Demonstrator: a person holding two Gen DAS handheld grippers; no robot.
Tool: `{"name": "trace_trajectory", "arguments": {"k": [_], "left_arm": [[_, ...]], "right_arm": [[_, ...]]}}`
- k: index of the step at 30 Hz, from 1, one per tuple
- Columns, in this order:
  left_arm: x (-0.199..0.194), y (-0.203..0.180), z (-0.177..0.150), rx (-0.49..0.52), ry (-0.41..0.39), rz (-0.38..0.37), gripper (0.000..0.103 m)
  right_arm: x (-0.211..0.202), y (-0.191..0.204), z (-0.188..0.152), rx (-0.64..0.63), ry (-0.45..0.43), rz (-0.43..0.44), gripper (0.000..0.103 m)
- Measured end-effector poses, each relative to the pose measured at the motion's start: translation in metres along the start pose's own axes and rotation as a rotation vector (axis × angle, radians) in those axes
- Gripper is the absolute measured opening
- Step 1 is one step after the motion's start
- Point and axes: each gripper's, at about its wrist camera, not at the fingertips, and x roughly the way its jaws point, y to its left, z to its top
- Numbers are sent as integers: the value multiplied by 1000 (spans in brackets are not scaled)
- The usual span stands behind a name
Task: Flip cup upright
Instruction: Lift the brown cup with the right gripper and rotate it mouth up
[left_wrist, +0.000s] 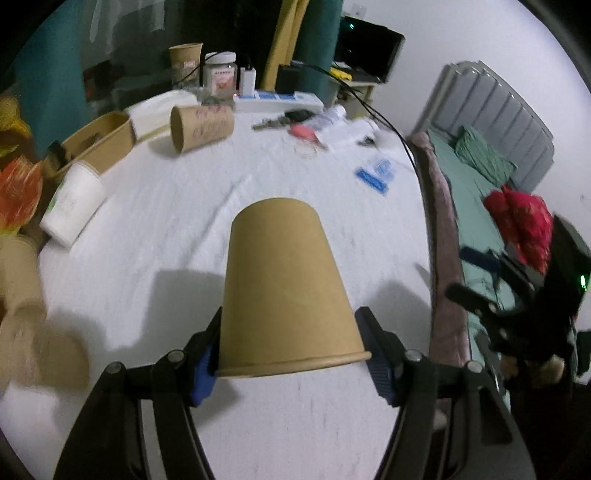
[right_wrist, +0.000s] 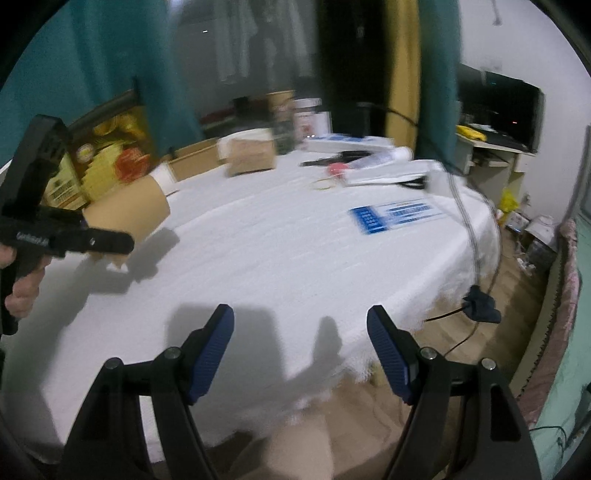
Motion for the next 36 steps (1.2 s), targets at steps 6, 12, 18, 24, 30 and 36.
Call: {"name": "trace_trajectory", "arguments": {"k": [6, 12, 18, 24, 30, 36], "left_arm": [[-20, -18, -56, 106, 78, -10, 68], [2, -13, -80, 69, 161, -8, 69], [1, -17, -83, 6, 139, 41, 83], [-26, -28, -93, -20, 67, 84, 84], [-65, -39, -125, -88, -30, 144, 84], [-94, -43, -174, -223, -110, 321, 84]], "right_arm": [[-17, 46, -19, -29, -5, 109, 72], [-20, 60, -41, -56, 28, 168, 72], [-5, 47, -43, -109, 66, 209, 72], [10, 66, -21, -326, 68, 281, 72], [6, 118, 0, -735, 80, 405, 72], [4, 169, -13, -1265, 145, 450, 72]]}}
